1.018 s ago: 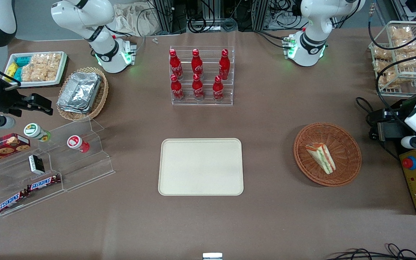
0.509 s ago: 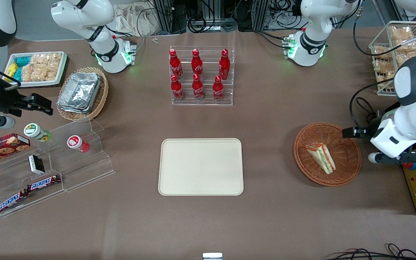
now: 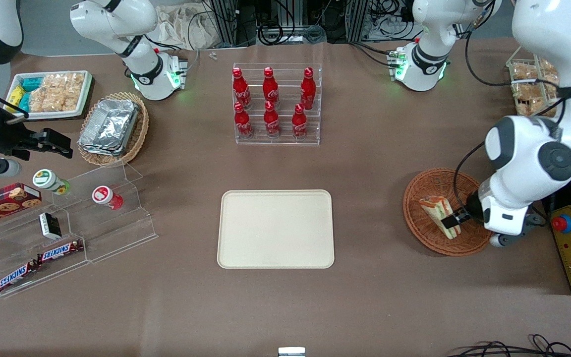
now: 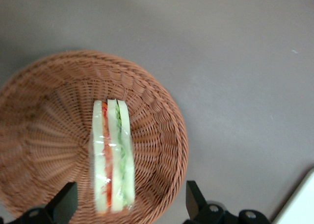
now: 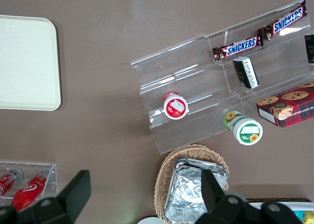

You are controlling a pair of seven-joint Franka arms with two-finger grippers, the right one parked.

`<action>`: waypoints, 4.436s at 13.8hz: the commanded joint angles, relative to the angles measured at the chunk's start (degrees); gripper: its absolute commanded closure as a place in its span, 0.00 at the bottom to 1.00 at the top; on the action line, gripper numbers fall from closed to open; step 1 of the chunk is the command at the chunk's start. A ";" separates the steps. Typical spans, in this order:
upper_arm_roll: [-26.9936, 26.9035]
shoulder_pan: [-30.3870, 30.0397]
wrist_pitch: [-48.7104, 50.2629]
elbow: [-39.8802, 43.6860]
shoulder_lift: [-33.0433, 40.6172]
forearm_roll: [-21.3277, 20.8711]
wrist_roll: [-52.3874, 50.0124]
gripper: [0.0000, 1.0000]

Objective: Place sandwich from basket to tray
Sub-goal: 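Move the left gripper down over the wrapped sandwich in the wicker basket, then close the left gripper on the sandwich and lift it from the basket, then carry the sandwich with the left gripper over to the cream tray, then lower the sandwich onto the tray and open the left gripper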

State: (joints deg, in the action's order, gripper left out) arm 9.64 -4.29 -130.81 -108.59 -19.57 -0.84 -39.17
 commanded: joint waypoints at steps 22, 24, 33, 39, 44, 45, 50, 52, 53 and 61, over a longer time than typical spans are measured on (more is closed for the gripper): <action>3.37 -0.46 17.57 6.52 2.24 -11.75 -14.72 1.00; 3.64 -0.37 26.70 13.55 3.22 -6.04 -6.84 1.00; 12.86 2.78 32.47 25.10 -0.81 -2.23 11.70 1.00; 12.60 15.61 16.32 25.62 -12.49 -2.76 15.19 1.00; 11.99 21.42 4.79 28.51 -23.30 -8.38 9.64 1.00; 11.72 21.69 4.69 29.48 -24.98 -9.17 9.29 1.00; 10.23 22.83 1.79 30.72 -29.21 -9.35 9.20 1.00; 10.23 22.92 1.79 30.72 -29.39 -9.35 8.15 0.72; 10.23 22.92 1.79 30.72 -29.39 -9.27 7.27 0.47; 10.23 22.04 12.49 30.46 -21.85 -8.57 4.28 0.00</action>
State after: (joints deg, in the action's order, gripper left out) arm 20.59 17.50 -123.53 -77.88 -46.36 -9.32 -33.74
